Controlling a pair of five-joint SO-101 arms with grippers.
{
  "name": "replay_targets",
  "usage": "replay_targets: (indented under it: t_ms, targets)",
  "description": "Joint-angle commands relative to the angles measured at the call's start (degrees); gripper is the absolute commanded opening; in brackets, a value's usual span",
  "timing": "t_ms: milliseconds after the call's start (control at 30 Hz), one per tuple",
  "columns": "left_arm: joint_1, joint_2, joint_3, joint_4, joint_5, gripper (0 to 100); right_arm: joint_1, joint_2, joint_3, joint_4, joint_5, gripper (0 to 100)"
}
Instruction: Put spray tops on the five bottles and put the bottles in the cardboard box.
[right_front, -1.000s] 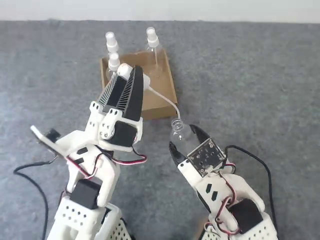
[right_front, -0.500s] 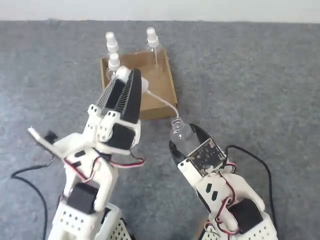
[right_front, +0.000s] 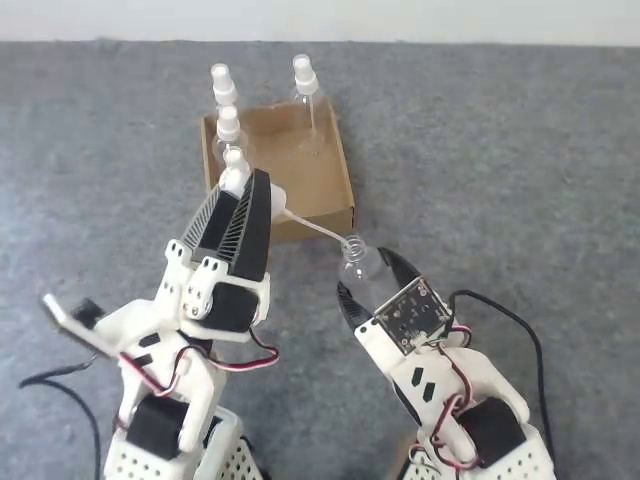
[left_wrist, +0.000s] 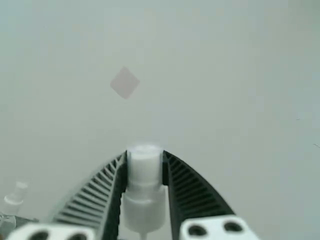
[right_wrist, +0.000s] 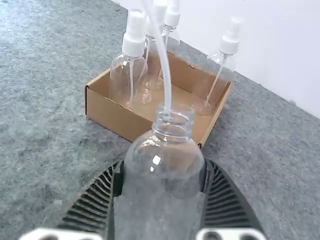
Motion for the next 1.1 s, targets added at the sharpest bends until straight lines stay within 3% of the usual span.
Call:
replay_targets:
  t_ms: [0,367,633,1067]
  targets:
    - [0.2,-0.8,-0.2,0.3,0.5,1,-0.5,-0.6,-1.2,-1.7,1.0,6.1]
    - [0.2,-0.9,1.6,0.3,-1.1,2,-0.6,-0.6,-0.9,-10.6,1.1,6.1]
    - [0.2,-1.1,2.6,0.3,-1.1,2,-8.7,-0.5,0.5,-10.6,7.9,6.1]
    - [0.3,-1.2,5.4,0.3,-4.4,2,-8.8,-0.5,3.4,-13.3,6.2,6.1]
